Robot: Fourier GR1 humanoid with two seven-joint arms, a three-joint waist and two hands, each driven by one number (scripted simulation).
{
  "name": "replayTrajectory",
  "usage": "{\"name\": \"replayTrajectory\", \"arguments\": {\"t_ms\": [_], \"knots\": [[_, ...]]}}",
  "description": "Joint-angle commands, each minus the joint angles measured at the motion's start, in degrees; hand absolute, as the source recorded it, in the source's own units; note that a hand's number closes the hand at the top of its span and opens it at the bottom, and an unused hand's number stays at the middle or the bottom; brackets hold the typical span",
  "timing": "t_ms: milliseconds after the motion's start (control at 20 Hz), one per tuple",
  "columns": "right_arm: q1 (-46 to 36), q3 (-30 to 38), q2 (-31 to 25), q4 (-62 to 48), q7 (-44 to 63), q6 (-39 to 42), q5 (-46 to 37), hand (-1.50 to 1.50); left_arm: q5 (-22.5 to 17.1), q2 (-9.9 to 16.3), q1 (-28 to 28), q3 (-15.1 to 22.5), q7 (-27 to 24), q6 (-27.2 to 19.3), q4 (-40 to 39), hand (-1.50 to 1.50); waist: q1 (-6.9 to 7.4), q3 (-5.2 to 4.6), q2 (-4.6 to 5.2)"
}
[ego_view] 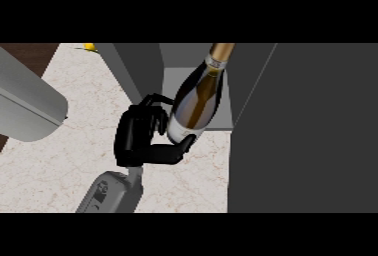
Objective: Pick up the wine, place it into the cabinet and close the cabinet
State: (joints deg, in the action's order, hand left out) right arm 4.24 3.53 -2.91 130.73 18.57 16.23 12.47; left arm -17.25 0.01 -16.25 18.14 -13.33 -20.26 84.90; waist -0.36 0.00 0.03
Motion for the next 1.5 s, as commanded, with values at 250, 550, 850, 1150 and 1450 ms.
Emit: {"name": "replayTrajectory", "arguments": {"t_ms": [250, 550, 850, 1150, 1450], "knots": [[1.0, -2.9, 1.6, 2.9, 0.4, -1.2, -2.7, -1.5, -1.9, 0.0, -6.5, 3.9, -6.6, -5.3, -13.7, 1.5, -0.08, -0.01, 0.0], [-1.2, -2.2, 1.0, -0.2, 1.0, -1.4, -2.9, -1.5, -7.5, 0.0, -9.3, 5.1, -9.1, -6.3, -19.4, 1.5, 0.01, -0.02, 0.03], [2.3, -0.5, 0.2, 1.2, -0.5, 1.3, 0.0, -1.5, -13.6, 0.0, -9.8, 9.3, -17.6, -9.9, -28.2, 1.5, -0.41, -0.02, 0.08], [0.6, 1.4, -0.5, -0.9, 0.0, 1.2, 2.0, -1.5, -14.8, 0.0, -12.5, 6.5, -15.0, -5.7, -31.9, 1.5, -0.08, -0.01, 0.02], [-1.7, 0.9, -1.1, 2.7, 5.3, -1.2, 2.5, -1.5, -22.1, 0.0, -12.9, 4.6, -23.9, 1.3, -39.2, 1.5, -0.22, -0.04, 0.08]]}}
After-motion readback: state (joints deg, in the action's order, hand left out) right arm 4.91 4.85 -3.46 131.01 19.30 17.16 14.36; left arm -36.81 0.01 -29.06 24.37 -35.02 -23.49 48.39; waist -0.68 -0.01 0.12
